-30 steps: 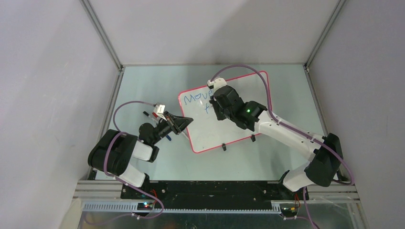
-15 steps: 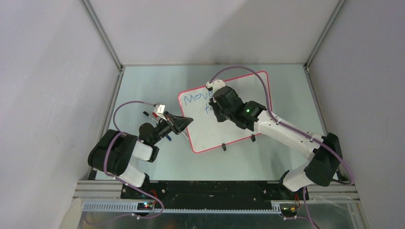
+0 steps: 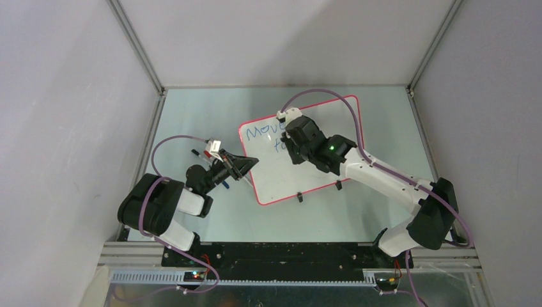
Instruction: Write a sentence on the whiteboard
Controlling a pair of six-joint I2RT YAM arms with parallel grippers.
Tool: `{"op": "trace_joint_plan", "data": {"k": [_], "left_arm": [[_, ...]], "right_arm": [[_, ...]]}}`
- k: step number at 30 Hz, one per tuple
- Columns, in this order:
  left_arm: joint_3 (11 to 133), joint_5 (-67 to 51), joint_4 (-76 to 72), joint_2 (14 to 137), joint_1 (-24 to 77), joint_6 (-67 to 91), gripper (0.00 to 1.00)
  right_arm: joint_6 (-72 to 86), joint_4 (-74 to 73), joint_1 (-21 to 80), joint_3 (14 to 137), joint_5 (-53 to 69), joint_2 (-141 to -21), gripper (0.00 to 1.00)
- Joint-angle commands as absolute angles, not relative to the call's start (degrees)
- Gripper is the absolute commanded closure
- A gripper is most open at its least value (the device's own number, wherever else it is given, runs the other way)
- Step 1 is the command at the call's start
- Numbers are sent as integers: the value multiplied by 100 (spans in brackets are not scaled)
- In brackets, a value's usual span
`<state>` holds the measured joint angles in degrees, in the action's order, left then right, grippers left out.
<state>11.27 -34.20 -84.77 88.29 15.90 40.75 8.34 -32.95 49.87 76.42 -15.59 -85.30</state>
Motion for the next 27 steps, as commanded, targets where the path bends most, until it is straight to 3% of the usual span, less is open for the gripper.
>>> {"op": "trace_joint_plan", "data": {"k": [1,27], "left_arm": [[1253,-3348,-8666,8764,1629,3806,85],[1246,-3346,-8675,8769,1634,3797,85]], "right_arm": [[832,-3260,4878,7903,-1796,-8529,100],[807,-3405,4956,8385,-1719,-8733,100]]}}
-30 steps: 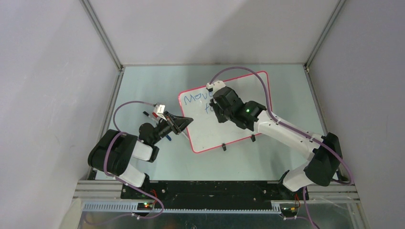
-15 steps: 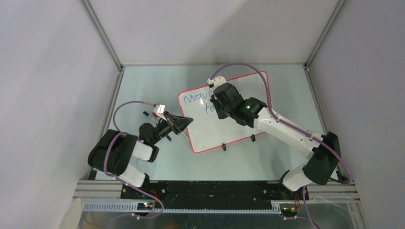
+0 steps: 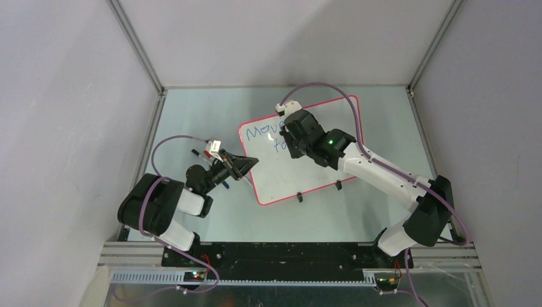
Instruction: Write a sentence on the whiteboard
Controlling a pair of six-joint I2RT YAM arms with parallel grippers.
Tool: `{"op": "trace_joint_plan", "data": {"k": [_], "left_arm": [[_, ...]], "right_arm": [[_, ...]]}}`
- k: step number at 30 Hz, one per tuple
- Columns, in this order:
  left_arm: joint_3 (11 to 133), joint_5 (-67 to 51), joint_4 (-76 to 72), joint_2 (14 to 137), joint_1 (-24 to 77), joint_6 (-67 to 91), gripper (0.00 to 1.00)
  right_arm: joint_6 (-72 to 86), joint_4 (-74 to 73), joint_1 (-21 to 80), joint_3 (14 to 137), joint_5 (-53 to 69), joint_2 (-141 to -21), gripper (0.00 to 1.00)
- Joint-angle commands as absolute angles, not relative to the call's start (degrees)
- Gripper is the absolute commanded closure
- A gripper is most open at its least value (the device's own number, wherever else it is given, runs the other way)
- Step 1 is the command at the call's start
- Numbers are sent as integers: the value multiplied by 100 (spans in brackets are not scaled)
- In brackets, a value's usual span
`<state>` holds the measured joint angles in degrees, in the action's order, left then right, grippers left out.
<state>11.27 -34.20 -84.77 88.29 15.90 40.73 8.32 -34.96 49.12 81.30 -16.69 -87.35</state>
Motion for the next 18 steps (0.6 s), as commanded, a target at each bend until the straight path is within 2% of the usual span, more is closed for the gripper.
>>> {"op": "trace_joint_plan", "data": {"k": [1,8,18], "left_arm": [[1241,-3341,-8675,8771,1635,3797,85],[1245,-3340,-8687,8761,1630,3805,85],[1237,-3343,-8684,8755,1631,3806,85]], "right_arm": [[821,-3421,4961,8380,-1704,-8708,100],[872,-3202,4930,8046,-1639,-8247,100],[904,-3200,4816,7999,-1661,-8276,100]]}}
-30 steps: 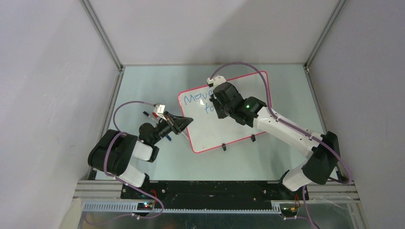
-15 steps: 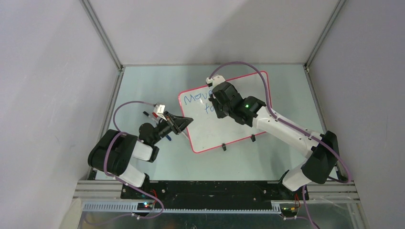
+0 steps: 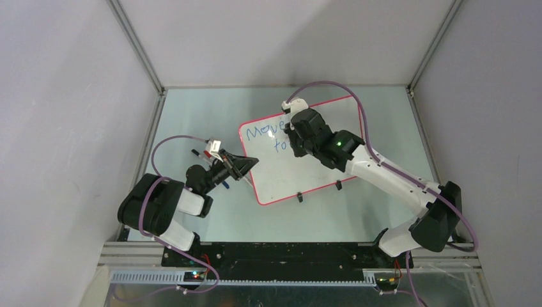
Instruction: Write a sentence on the whiteboard
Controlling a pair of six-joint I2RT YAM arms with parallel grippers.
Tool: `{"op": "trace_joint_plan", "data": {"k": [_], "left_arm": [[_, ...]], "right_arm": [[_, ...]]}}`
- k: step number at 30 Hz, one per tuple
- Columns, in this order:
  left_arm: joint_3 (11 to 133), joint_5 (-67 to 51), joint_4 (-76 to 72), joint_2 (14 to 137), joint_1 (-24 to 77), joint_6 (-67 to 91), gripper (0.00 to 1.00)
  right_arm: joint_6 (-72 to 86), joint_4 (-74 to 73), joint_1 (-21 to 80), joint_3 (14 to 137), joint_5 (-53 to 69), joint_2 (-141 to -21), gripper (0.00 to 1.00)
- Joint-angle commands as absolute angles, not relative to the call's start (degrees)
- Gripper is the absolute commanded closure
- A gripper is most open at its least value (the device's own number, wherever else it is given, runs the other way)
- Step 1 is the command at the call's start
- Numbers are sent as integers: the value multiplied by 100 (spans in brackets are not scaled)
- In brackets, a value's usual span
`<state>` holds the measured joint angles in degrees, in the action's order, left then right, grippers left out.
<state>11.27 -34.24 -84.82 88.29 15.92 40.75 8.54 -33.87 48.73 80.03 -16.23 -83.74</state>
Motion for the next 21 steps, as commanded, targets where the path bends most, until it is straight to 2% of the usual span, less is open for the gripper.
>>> {"op": "trace_joint_plan", "data": {"k": [1,21], "left_arm": [[1234,-3346,-8688,8759,1632,3806,85],[1253,-3341,-8688,8767,1628,3806,85]], "right_arm": [[903,-3202,4812,7998,-1661,-8300,100],[901,-3147,4749,8033,-1628,-8601,100]]}}
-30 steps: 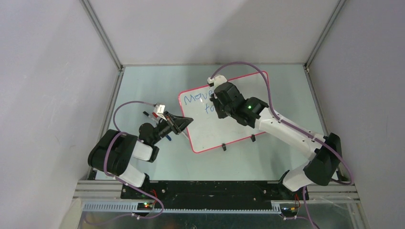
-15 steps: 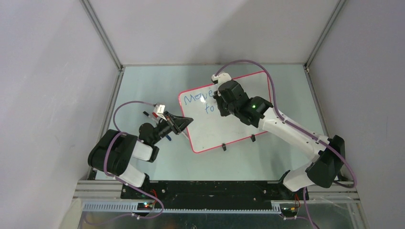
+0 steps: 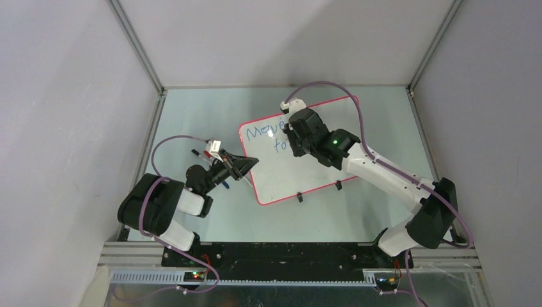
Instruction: Write a sentence on the whiteboard
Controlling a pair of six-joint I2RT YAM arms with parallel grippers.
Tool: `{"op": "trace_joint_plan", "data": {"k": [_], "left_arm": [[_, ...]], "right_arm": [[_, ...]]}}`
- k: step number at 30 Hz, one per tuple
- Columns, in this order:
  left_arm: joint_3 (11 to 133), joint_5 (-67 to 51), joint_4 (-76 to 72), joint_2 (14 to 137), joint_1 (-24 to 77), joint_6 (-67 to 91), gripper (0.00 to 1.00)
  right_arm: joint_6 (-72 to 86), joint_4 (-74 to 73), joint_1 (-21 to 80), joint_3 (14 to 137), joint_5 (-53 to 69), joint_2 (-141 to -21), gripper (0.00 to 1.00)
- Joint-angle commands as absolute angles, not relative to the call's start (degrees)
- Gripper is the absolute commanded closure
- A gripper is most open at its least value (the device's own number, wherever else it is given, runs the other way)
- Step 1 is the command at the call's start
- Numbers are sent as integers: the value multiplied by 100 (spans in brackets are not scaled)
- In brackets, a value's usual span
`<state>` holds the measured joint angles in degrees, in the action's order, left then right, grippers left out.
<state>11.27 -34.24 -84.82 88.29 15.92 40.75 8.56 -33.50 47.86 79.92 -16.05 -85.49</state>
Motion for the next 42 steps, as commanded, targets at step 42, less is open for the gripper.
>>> {"op": "trace_joint_plan", "data": {"k": [42], "left_arm": [[1238,-3346,-8688,8755,1628,3806,85]], "right_arm": [[967,-3456,4864,7788,-1773,-8453,100]]}}
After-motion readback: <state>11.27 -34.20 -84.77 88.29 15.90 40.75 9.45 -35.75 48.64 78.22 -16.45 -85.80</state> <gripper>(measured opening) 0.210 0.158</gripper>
